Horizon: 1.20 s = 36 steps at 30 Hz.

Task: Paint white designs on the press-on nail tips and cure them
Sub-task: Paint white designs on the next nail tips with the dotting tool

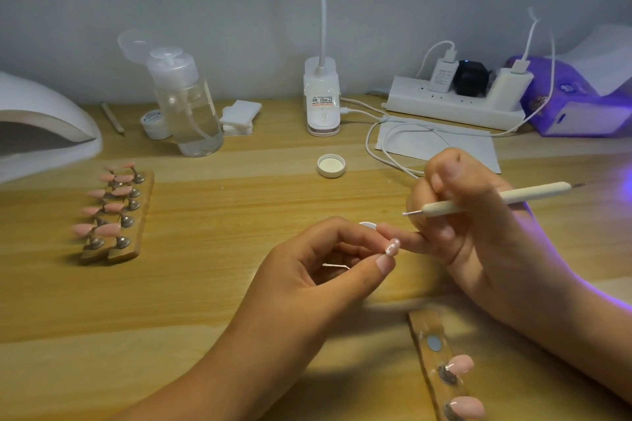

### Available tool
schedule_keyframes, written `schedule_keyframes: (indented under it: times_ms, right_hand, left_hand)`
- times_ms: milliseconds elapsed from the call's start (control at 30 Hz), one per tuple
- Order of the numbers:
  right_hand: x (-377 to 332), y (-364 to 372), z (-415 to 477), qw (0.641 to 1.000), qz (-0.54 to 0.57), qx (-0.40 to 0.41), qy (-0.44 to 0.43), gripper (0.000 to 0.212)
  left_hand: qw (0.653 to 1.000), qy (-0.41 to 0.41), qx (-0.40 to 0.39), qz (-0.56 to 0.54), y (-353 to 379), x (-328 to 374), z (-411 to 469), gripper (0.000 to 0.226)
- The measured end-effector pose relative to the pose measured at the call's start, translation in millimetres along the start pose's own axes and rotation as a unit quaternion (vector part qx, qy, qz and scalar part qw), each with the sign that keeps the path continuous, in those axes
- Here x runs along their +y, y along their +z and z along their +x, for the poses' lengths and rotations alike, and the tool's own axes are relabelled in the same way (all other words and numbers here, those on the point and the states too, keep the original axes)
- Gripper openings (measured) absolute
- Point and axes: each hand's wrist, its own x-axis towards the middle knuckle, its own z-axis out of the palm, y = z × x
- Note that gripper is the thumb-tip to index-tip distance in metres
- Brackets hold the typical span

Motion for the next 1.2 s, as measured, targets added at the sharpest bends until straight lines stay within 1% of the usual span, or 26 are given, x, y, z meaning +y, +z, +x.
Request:
schedule_keyframes:
  times_ms: [67, 200, 300, 400, 533, 767, 1067, 1200]
  right_hand:
    - [0.3, -0.8, 0.3, 1.000, -0.003, -0.013, -0.002, 0.012]
    - [0.3, -1.2, -0.5, 0.999, -0.007, -0.034, -0.009, 0.015]
    - [0.8, -0.3, -1.1, 1.000, -0.009, -0.027, -0.012, 0.021]
    - [0.6, 0.4, -1.4, 1.000, -0.007, -0.028, -0.010, 0.023]
    - [-0.2, 0.7, -2.1, 1.000, -0.015, -0.021, -0.010, 0.022]
    - [-0.6, 1.6, -1.9, 0.999, -0.032, -0.007, -0.001, 0.021]
    - [0.2, 2.1, -1.8, 0.999, -0.034, -0.014, -0.001, 0.020]
    - [0.0, 1.8, -2.2, 0.999, -0.036, -0.007, -0.002, 0.020]
  left_hand:
    - [1.000, -0.006, 0.007, -0.010, -1.2, -0.1, 0.0, 0.008]
    - [1.000, -0.005, 0.008, -0.020, -1.8, -0.3, -0.6, 0.015]
    - [1.000, -0.006, 0.003, -0.020, -0.8, -0.7, -0.8, 0.009]
    - [1.000, -0.006, 0.001, -0.022, -0.7, -0.4, -1.0, 0.014]
    - [1.000, -0.006, 0.002, -0.020, -1.1, -0.9, -1.1, 0.020]
    - [1.000, -0.007, 0.001, -0.022, -0.9, -1.4, -0.4, 0.020]
    - [1.000, -0.005, -0.001, -0.028, -0.6, 0.1, -0.5, 0.015]
    - [1.000, -0.006, 0.000, -0.029, -0.7, 0.0, -0.3, 0.019]
